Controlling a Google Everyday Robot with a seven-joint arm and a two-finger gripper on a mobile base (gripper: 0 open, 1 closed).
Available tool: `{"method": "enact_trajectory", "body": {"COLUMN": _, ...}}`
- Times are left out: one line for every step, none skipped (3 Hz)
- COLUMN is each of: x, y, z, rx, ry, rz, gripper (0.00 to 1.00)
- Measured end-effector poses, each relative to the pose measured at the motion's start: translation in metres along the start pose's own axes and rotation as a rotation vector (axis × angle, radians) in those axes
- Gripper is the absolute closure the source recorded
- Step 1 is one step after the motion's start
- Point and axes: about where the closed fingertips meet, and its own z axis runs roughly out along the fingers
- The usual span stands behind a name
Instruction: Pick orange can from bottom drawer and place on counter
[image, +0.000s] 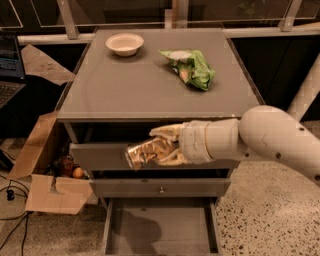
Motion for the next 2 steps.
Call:
{"method": "enact_trajectory", "body": {"x": -0.0009, "y": -0.0323, "z": 0.0096, "rx": 0.038, "ry": 0.018, "rz": -0.022, "gripper": 1.0}}
{"method": "enact_trajectory", "body": {"x": -0.001, "y": -0.0323, "z": 0.0097, "rx": 0.038, "ry": 0.018, "rz": -0.022, "gripper": 1.0}}
